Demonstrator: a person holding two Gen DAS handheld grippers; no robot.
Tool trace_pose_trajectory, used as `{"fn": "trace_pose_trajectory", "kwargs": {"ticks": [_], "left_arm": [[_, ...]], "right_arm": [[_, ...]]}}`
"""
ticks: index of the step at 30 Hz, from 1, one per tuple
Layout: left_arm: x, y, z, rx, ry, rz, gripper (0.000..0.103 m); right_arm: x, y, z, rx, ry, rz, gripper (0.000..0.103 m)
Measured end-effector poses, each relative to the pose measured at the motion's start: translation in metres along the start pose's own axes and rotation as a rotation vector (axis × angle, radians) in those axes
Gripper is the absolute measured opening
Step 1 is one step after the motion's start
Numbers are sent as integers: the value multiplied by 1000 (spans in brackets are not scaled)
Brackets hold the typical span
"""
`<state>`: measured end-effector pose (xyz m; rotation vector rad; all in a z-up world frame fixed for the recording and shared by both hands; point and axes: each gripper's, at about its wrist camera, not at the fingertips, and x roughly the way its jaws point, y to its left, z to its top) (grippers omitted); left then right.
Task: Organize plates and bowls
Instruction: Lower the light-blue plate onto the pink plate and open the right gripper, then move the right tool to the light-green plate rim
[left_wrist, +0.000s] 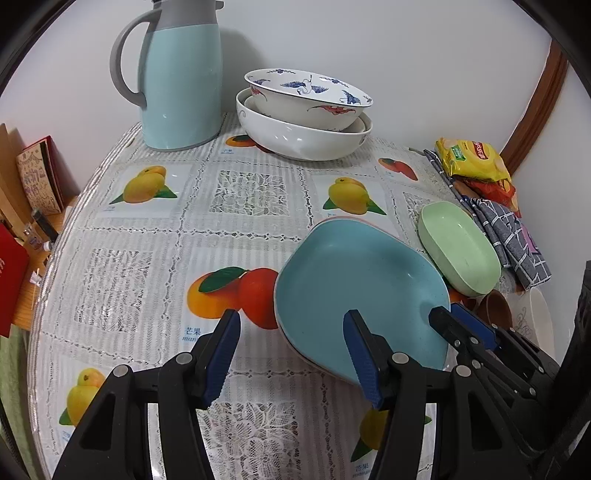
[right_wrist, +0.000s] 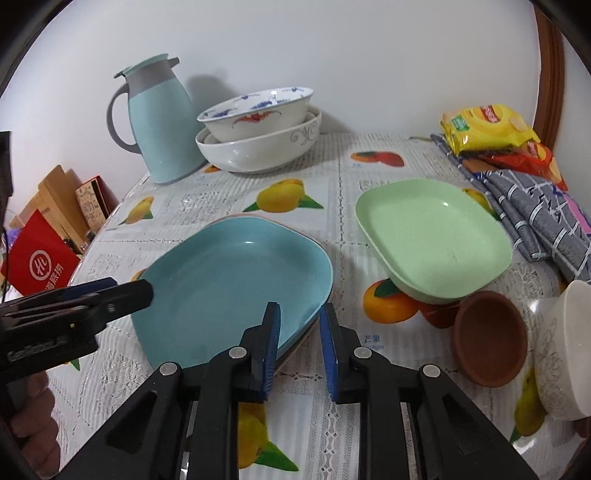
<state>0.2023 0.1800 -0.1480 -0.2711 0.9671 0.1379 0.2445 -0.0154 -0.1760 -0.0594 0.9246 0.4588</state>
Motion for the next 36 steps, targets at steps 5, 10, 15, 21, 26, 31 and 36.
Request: {"fn": "trace_pose_trajectory", "kwargs": {"ticks": [5, 10, 15, 21, 26, 31, 36], "left_arm": [[-11, -5, -2, 7, -23, -15, 56], [-26, -19, -4, 24, -46, -14, 64], [-42, -37, -10, 13, -43, 21, 68], [-61, -64, -19, 59, -55, -11, 70], [-74, -86, -22, 60, -61, -15, 71], [-89, -108, -25, 104, -121, -30, 71], [-95, -123, -21, 115, -116, -16, 71]], "right_arm": [[-14, -7, 0, 20, -19, 3, 27], [-46, -19, -1, 27, -70, -30, 52], [-83, -44, -6, 88, -120, -63, 56], [-120, -75, -15, 142, -126, -103, 56], [-146, -92, -21, 122, -147, -234, 83], [-168, -112, -23, 171, -164, -232, 86], [-179, -127, -24, 195, -175, -242, 86]]}}
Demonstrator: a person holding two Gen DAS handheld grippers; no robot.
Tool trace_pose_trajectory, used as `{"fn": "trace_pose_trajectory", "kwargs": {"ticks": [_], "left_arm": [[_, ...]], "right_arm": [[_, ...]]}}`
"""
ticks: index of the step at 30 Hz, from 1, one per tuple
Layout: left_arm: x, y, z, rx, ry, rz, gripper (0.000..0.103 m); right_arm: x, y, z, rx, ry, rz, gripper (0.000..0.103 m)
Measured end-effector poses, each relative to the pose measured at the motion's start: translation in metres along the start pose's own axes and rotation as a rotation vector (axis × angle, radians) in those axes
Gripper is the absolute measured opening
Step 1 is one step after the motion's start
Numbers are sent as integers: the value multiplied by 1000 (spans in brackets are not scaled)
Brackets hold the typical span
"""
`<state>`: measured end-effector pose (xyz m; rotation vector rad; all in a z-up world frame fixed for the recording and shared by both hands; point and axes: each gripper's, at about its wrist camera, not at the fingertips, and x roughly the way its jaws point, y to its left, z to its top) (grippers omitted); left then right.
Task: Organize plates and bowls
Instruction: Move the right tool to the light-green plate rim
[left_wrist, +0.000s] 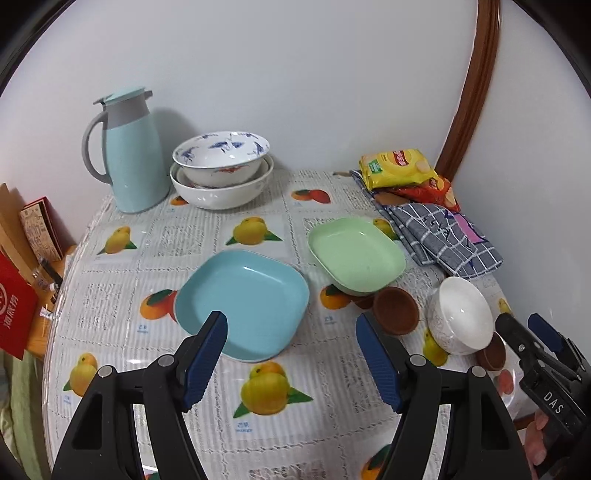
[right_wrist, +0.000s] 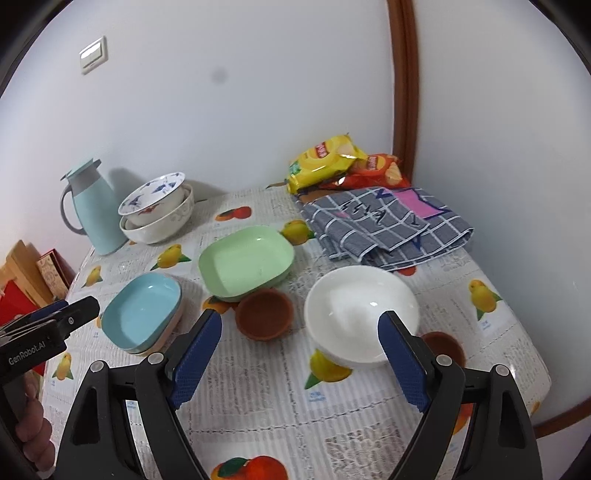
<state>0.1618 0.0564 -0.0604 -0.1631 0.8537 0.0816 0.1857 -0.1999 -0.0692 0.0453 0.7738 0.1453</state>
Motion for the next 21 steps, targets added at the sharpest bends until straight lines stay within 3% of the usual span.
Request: {"fn": "trace_pose_trajectory", "kwargs": {"ticks": [5, 9, 14, 21], "left_arm": [[7, 1, 5, -38, 49, -32, 71], [10, -2, 10, -24, 46, 1, 71], [20, 0, 20, -30, 49, 7, 71], [40, -5, 35, 6, 40, 21, 71]], "right_arm": [[-11, -13, 3, 31, -52, 57, 86], [-9, -12, 11, -3, -78, 17, 86], [2, -12, 19, 8, -81, 61, 86], [32, 1, 29, -57, -66, 19, 86]]}}
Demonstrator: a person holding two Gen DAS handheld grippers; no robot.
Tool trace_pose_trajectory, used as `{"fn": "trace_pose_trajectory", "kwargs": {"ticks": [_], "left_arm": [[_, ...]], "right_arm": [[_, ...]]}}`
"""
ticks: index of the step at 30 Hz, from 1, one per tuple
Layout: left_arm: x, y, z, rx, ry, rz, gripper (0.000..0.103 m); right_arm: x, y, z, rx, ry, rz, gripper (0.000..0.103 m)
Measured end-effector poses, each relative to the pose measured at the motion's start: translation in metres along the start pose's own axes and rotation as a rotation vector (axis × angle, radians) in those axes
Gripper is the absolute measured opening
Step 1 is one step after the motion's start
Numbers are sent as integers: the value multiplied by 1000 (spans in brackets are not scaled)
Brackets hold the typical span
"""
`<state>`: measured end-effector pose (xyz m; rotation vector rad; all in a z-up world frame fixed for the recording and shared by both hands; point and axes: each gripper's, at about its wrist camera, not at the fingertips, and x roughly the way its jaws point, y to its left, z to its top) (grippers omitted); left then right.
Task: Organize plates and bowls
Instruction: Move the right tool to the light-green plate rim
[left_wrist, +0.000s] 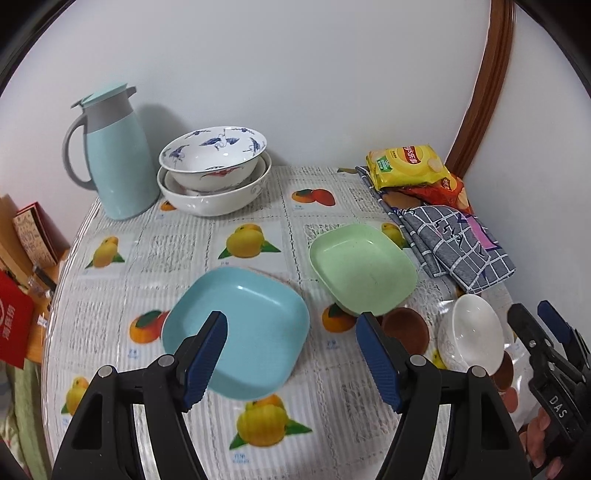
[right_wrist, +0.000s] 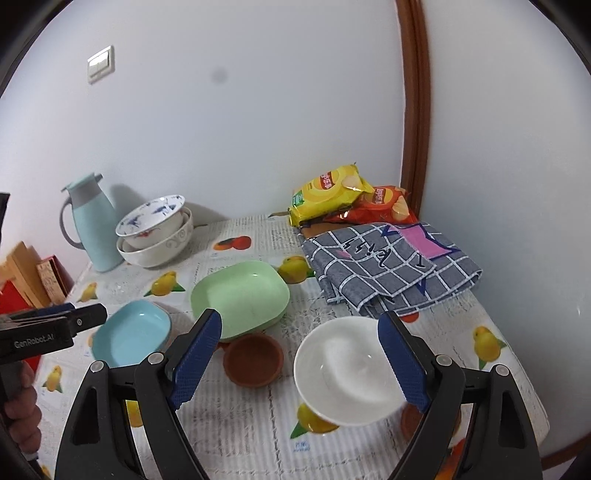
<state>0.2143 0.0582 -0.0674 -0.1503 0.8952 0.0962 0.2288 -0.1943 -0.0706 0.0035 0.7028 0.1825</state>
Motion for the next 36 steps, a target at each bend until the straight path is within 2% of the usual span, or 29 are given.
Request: {"fn": "trace_pose_trajectory", "kwargs": {"ticks": [5, 15, 26, 30, 36], "left_arm": [[21, 0, 14, 20, 11, 14, 71], [68, -2, 38, 48, 44, 11, 71], [119, -9, 50, 51, 105, -17, 70], [138, -12, 55, 42, 144, -46, 70], [157, -13, 62, 34, 165, -49, 69]], "right_arm": [[31, 2, 10, 36, 59, 55, 86], [94, 11, 18, 41, 152, 31, 84], [141, 15, 22, 62, 219, 13, 80], [156, 16, 22, 53, 246, -13, 73], [177, 17, 21, 78, 286, -33, 65]]}}
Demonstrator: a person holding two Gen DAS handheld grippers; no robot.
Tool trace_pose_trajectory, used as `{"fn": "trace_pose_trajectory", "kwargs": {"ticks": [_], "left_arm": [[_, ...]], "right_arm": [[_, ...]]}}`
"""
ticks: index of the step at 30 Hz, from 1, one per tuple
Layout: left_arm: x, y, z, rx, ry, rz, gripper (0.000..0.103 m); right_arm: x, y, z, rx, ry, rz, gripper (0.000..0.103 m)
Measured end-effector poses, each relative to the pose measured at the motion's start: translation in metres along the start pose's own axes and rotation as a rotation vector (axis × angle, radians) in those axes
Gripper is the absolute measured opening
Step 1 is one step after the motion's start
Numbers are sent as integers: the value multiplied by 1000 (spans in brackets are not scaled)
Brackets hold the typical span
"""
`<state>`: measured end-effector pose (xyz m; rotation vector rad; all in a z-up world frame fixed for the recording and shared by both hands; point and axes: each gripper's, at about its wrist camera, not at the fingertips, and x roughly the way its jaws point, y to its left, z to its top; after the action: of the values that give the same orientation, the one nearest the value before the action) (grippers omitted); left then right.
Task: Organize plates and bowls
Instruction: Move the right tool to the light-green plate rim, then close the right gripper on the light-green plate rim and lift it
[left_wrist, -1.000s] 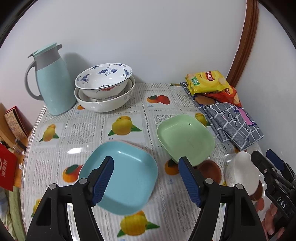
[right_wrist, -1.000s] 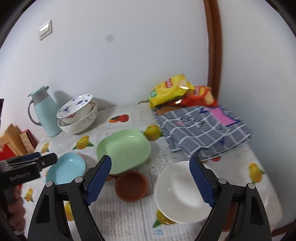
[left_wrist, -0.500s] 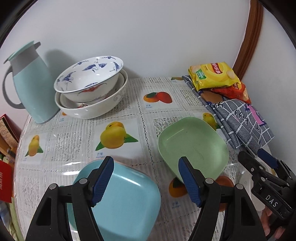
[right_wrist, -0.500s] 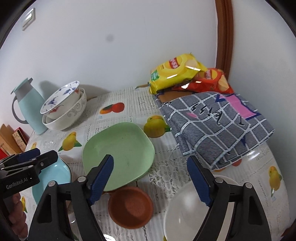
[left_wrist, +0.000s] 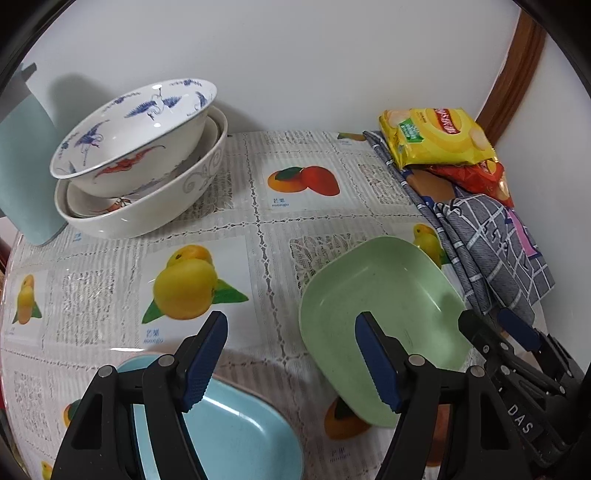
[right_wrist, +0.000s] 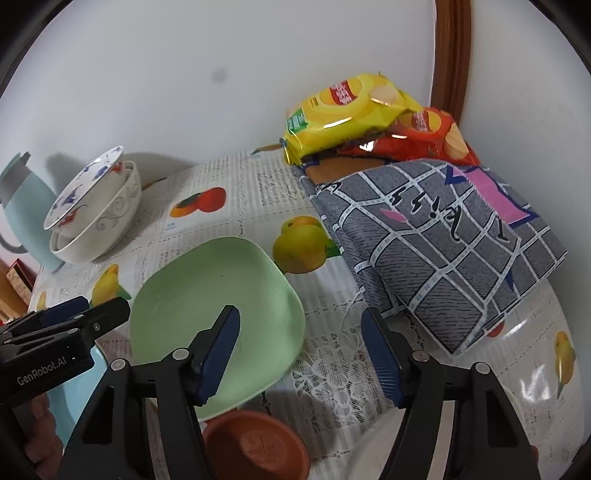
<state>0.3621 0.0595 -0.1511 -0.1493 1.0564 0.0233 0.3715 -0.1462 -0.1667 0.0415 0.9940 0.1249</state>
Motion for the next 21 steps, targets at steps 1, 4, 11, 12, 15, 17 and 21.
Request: {"fn": "trace_pose_trajectory", "kwargs": {"ticks": [1, 4, 11, 12, 15, 17, 21], "left_arm": [[3, 0, 1, -1, 4, -3, 68], [12, 1, 3, 0, 32, -13, 57], [28, 7, 4, -17, 58, -44, 50], [30, 7, 4, -17, 65, -55, 49], [36, 4, 4, -6, 84, -73, 43], [41, 3, 4, -5, 102, -87, 37], [44, 0, 3, -1, 101, -74, 34]], "right_arm": [[2, 1, 0, -2, 3, -6, 63], [8, 5, 0, -6, 4, -49, 59], [21, 6, -2, 8, 41, -59, 57], [23, 6, -3, 10, 46, -59, 57], [26, 6, -3, 12, 62, -61, 57], [26, 7, -4, 5, 63, -73, 56], [29, 10, -4, -7, 67, -73, 56]]}}
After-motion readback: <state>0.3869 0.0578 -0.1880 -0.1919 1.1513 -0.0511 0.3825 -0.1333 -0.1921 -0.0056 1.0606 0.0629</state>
